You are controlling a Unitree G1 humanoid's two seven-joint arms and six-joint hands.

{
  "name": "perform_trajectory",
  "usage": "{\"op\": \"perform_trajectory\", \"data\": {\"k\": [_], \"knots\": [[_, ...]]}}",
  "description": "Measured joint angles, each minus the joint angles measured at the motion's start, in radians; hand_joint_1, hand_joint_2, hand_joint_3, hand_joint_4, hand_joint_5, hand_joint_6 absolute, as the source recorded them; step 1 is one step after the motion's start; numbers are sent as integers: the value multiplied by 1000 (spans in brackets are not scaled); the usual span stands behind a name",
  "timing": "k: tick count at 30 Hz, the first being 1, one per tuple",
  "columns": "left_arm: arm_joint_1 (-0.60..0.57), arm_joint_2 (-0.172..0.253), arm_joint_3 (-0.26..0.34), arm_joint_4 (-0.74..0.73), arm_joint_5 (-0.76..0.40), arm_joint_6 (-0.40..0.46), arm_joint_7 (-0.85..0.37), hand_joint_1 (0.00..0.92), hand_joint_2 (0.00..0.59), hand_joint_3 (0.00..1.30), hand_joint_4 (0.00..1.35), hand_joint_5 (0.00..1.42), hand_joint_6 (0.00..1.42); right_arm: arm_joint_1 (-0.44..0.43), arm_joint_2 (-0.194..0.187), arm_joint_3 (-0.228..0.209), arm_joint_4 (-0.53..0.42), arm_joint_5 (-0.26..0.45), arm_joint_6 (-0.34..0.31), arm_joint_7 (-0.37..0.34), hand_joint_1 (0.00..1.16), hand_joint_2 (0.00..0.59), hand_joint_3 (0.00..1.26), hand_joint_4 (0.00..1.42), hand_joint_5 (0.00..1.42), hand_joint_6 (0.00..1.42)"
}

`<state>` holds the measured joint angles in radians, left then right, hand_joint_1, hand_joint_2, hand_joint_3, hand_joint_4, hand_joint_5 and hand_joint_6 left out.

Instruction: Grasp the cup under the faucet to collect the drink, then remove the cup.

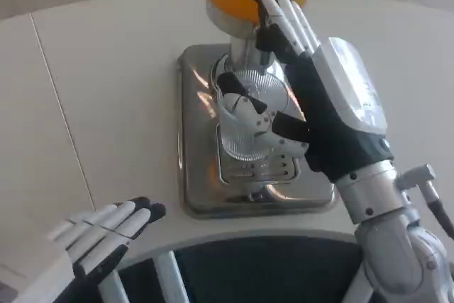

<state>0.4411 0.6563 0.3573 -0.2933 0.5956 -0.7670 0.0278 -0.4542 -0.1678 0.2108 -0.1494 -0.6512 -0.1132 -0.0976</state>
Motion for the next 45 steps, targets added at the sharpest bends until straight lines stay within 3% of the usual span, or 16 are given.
{"op": "perform_trajectory", "data": {"k": [13,18,24,31,35,38,45], "knots": [[13,0,13,0,-12,-3,-8,86,117,91,9,113,197,-63,-36,59,61,-21,-2,5,414,452,54,0,0,102],[14,0,14,1,-25,-3,-9,83,117,91,11,114,198,-74,-46,109,58,-90,9,15,412,453,54,0,0,98],[14,0,14,6,-34,-3,-12,81,118,91,12,114,199,-74,-57,128,35,-150,36,26,410,458,54,0,0,82],[7,-9,10,5,-82,20,-40,58,98,68,0,124,221,-80,-69,128,-4,-149,70,79,409,458,54,0,0,81],[-11,-34,-16,-17,-200,110,-97,52,87,25,0,140,259,-80,-75,125,-20,-146,80,98,409,458,54,0,0,81],[-35,-94,-43,-110,-311,265,-150,68,71,1,0,153,307,-80,-78,121,-28,-145,81,109,409,458,54,0,0,81],[-100,-198,-105,-227,-347,494,-177,111,53,0,0,171,363,-74,-80,119,-47,-146,89,120,413,465,54,0,0,81]]}}
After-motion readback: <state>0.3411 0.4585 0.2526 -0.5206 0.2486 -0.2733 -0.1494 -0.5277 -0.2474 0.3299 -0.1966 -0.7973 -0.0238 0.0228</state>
